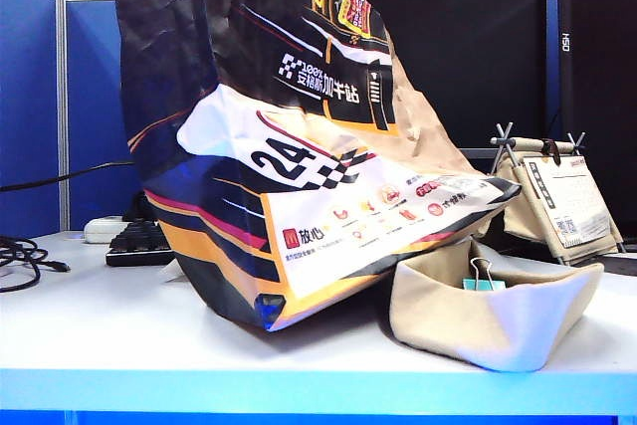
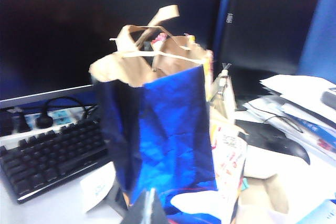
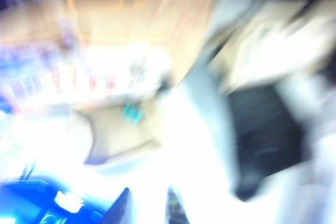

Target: Open the paper bag and put two oranges into the paper bag.

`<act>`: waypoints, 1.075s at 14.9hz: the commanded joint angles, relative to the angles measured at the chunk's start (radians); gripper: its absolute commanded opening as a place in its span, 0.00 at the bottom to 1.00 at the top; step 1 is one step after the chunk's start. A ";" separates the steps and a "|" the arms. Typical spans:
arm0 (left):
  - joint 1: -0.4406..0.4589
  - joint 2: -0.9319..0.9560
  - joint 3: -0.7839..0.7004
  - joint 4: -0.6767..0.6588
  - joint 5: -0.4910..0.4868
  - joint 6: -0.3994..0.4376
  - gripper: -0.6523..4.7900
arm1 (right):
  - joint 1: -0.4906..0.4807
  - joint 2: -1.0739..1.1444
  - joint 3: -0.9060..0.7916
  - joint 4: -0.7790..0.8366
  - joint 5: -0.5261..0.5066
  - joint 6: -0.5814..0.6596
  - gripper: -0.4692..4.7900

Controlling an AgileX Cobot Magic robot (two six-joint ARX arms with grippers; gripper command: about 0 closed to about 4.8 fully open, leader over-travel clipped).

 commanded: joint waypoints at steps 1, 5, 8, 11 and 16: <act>0.000 0.002 0.002 0.010 0.006 0.004 0.12 | -0.023 -0.098 -0.348 0.435 -0.035 -0.002 0.26; 0.000 0.002 0.002 -0.043 0.006 0.005 0.12 | -0.026 -0.202 -0.737 0.851 0.050 0.119 0.26; 0.000 0.002 0.002 -0.053 0.002 0.003 0.12 | -0.049 -0.205 -0.913 0.951 0.054 0.119 0.25; 0.001 0.002 0.002 -0.057 -0.074 -0.020 0.12 | -0.056 -0.205 -1.047 0.947 0.054 0.118 0.25; 0.001 0.002 0.002 -0.073 -0.091 -0.108 0.19 | -0.055 -0.206 -1.062 0.922 0.043 0.122 0.25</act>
